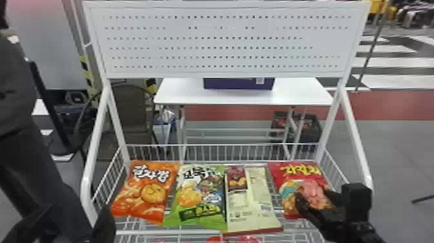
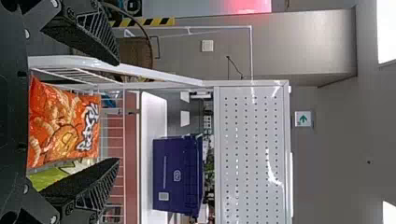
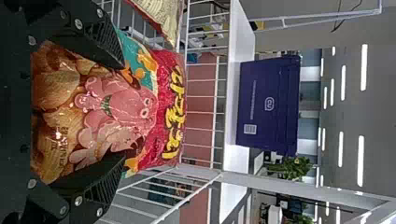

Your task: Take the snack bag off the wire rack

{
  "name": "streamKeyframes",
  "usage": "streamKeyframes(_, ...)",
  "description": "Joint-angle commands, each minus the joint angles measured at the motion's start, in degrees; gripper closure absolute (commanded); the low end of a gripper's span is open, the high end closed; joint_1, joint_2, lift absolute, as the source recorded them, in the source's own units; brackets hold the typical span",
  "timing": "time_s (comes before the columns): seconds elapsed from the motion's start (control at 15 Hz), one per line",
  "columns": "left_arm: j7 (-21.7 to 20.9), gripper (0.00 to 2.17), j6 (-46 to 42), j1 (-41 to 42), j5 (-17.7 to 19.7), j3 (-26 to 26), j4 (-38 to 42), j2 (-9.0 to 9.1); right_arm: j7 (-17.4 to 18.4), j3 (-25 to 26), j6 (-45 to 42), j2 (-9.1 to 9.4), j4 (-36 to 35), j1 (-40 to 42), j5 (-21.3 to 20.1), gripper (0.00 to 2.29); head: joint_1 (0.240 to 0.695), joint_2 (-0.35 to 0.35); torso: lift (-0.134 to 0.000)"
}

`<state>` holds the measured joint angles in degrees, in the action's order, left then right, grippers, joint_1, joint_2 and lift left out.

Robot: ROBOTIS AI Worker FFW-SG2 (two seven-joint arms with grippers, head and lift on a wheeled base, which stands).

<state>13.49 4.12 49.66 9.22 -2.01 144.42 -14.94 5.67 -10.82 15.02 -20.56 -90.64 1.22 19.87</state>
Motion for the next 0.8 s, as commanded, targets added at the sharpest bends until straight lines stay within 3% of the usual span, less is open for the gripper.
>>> streamKeyframes(0.0, 0.0, 0.16, 0.6, -0.8, 0.2, 0.1, -0.5, 0.0, -0.3, -0.1, 2.0, -0.09, -0.1, -0.1, 0.6, 1.02, 0.499, 0.0, 0.0)
streamKeyframes(0.07, 0.0, 0.16, 0.9, -1.0, 0.2, 0.2, -0.5, 0.0, -0.3, 0.1, 2.7, 0.0, -0.2, 0.1, 1.1, 1.54, 0.499, 0.0, 0.0)
streamKeyframes(0.2, 0.0, 0.16, 0.9, -1.2, 0.2, 0.3, -0.6, 0.0, -0.4, 0.4, 3.4, -0.18, -0.9, 0.4, 1.4, 1.97, 0.499, 0.0, 0.0)
streamKeyframes(0.4, 0.0, 0.16, 0.9, -1.0, 0.2, 0.2, -0.1, -0.09, -0.4, 0.6, 5.5, -0.18, -4.1, 0.9, 2.2, 2.02, 0.499, 0.0, 0.0)
streamKeyframes(0.47, 0.1, 0.16, 0.9, -1.0, 0.3, 0.0, -0.2, -0.09, -0.4, 1.2, 6.6, -0.09, -6.2, 1.7, 4.1, 2.02, 0.499, 0.0, 0.0)
streamKeyframes(0.73, 0.1, 0.16, 0.9, -1.3, 0.4, -0.1, -0.3, -0.09, 0.6, 3.6, 9.2, -0.44, -19.4, 7.1, 6.2, 2.02, 0.499, 0.0, 0.0)
